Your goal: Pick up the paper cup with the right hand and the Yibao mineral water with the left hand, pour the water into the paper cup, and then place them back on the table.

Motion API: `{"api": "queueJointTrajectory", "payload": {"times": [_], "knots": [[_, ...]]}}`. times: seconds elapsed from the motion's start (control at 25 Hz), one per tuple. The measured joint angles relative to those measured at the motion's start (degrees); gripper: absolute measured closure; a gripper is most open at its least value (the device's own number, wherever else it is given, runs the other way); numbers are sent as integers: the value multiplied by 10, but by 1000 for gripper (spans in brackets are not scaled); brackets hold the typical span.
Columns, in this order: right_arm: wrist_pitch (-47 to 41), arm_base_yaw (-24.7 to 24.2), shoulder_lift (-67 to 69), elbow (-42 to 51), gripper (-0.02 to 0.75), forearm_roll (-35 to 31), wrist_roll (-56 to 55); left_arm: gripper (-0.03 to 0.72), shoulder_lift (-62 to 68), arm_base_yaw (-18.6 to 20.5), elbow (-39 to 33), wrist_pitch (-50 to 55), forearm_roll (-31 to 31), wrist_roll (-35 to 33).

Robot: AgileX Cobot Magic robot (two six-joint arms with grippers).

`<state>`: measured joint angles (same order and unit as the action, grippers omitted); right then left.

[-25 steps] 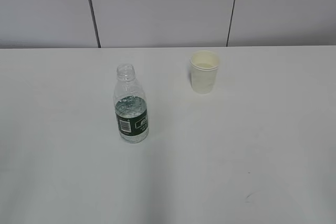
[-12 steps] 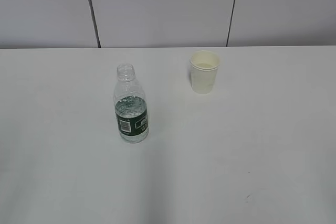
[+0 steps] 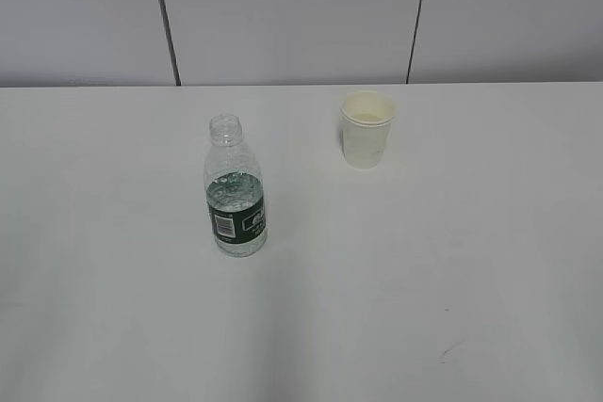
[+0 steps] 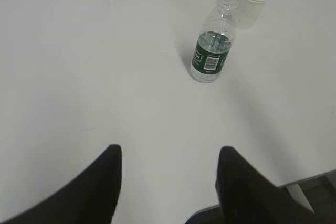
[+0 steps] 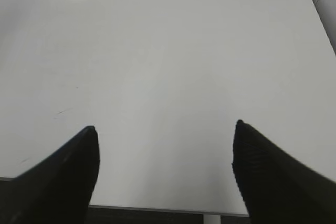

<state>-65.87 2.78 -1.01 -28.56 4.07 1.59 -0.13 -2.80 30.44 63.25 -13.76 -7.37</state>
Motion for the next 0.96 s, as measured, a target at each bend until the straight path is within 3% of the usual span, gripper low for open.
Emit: {"api": "queueJointTrajectory", "payload": {"times": [0.96], "knots": [[1, 0, 0, 0, 150, 0, 0, 315, 0, 0, 0, 0, 0, 0]]}}
